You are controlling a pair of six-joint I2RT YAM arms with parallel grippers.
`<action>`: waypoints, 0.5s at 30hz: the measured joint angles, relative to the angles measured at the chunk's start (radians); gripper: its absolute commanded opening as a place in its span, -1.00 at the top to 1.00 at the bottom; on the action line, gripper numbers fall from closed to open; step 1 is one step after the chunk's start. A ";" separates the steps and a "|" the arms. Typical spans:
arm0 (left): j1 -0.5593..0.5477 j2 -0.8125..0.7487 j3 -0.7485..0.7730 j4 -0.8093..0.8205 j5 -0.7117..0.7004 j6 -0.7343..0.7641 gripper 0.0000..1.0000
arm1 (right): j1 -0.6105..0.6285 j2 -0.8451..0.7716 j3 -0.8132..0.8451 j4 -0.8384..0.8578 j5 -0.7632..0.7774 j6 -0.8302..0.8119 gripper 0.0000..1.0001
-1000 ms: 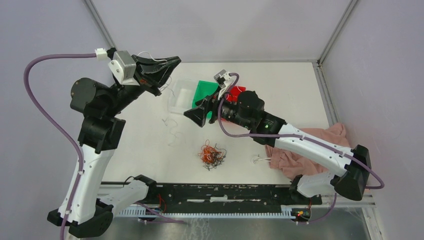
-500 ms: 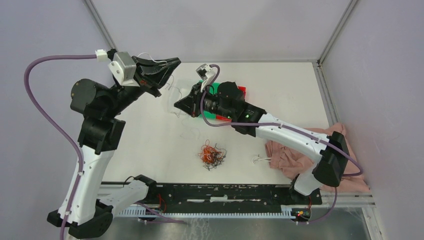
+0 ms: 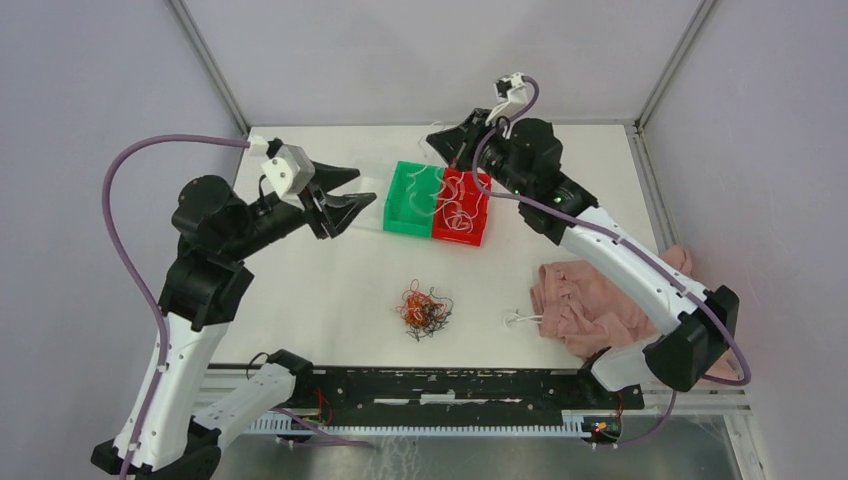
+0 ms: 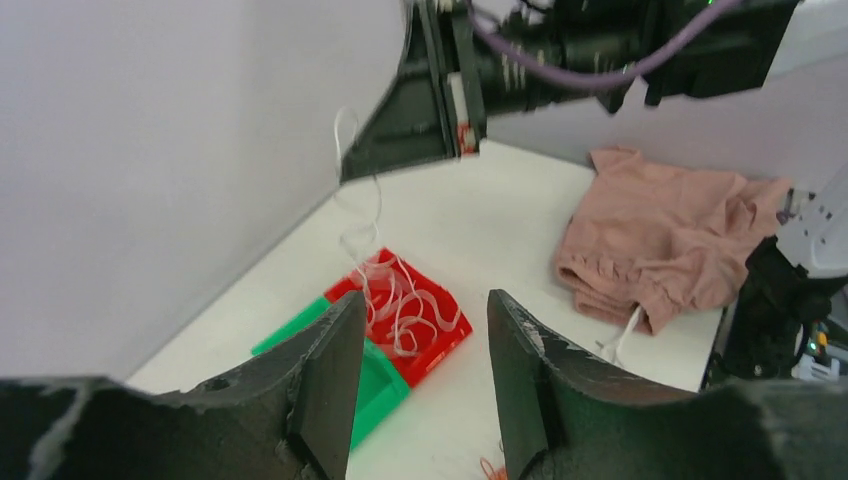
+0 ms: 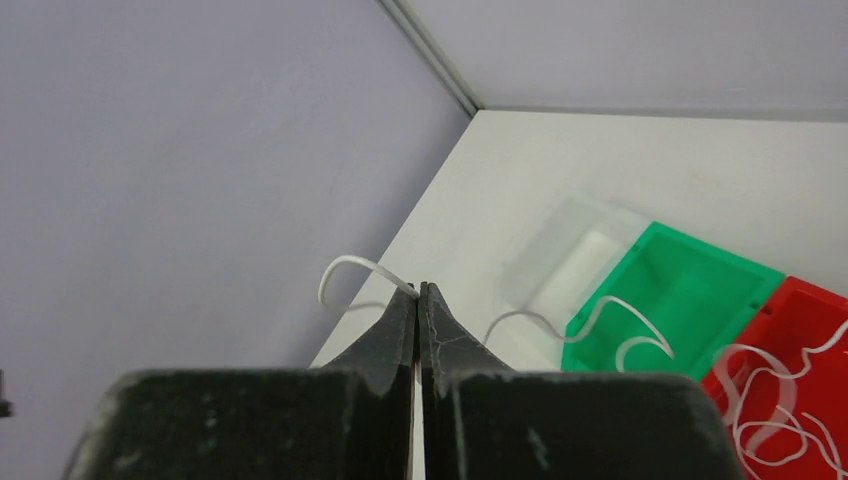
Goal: Untangle the cables
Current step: Place the cable in the bin.
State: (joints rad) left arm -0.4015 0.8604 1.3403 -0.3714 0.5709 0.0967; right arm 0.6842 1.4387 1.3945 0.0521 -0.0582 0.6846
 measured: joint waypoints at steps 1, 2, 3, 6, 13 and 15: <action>0.000 0.004 -0.002 -0.033 0.006 0.008 -0.24 | -0.013 -0.012 0.000 -0.010 0.003 0.000 1.00; 0.000 0.008 -0.003 -0.062 0.008 0.019 -0.32 | -0.024 -0.022 0.000 -0.017 0.007 0.000 1.00; 0.000 0.011 -0.005 -0.084 0.009 0.028 -0.56 | -0.039 -0.032 0.001 -0.024 0.009 0.000 1.00; 0.000 0.025 -0.005 -0.161 0.010 0.079 -0.68 | -0.072 -0.038 0.018 -0.058 0.020 -0.008 1.00; 0.000 0.066 -0.019 -0.278 -0.077 0.157 -0.68 | -0.133 -0.023 0.098 -0.192 0.081 -0.080 1.00; 0.000 0.076 -0.027 -0.288 -0.120 0.164 -0.66 | -0.146 -0.015 0.111 -0.211 0.097 -0.108 1.00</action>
State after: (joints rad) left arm -0.4015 0.9367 1.3132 -0.6598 0.4507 0.2611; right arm 0.5385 1.4235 1.5051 -0.1593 0.0387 0.5770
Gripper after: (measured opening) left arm 0.846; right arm 0.011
